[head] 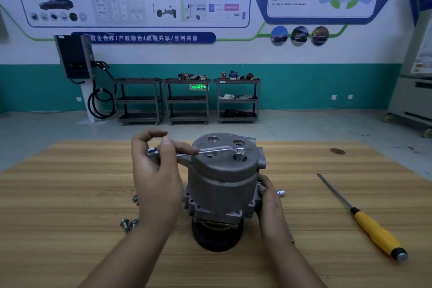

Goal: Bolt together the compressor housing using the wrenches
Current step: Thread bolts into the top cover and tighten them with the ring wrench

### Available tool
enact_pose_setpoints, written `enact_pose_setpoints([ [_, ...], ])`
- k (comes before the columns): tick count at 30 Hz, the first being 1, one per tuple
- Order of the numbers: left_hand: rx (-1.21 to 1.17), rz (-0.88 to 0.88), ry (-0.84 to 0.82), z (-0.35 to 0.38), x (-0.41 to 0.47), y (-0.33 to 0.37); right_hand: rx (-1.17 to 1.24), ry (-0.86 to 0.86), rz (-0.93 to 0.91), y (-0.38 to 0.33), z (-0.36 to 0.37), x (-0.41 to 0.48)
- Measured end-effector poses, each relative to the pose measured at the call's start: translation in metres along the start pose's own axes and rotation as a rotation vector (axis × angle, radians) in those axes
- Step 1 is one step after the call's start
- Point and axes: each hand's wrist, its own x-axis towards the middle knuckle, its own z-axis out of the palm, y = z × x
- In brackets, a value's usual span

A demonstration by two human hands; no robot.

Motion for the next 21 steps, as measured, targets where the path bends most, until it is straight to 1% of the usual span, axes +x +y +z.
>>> enact_pose_setpoints([
  [3,0.168,-0.208,0.044,0.001,0.029,-0.017,0.018,-0.019,-0.004,-0.002,-0.003,0.006],
  [5,0.277,-0.397,0.007,0.004,0.050,-0.026,0.004,-0.036,-0.005,0.004,-0.001,0.003],
  [6,0.318,-0.478,-0.043,0.005,0.059,-0.029,-0.012,-0.035,-0.001,0.000,-0.001,0.003],
  [7,0.352,-0.515,-0.104,0.008,0.068,-0.032,-0.018,-0.029,-0.002,-0.002,0.000,0.003],
  [11,0.574,-0.509,-0.391,0.034,0.097,-0.029,-0.025,-0.031,0.011,-0.001,-0.003,0.003],
  [13,0.740,-0.492,-0.539,0.052,0.110,-0.027,-0.010,-0.030,0.006,-0.003,-0.003,0.003],
  [15,0.961,-0.431,-0.672,0.072,0.119,-0.025,-0.001,-0.026,0.013,-0.004,-0.004,0.002],
  [18,1.186,-0.385,-0.790,0.100,0.122,-0.028,-0.018,-0.029,0.021,-0.004,-0.004,0.000],
  [21,1.257,-0.354,-0.799,0.121,0.114,-0.025,-0.036,-0.033,0.017,-0.007,-0.003,-0.001],
])
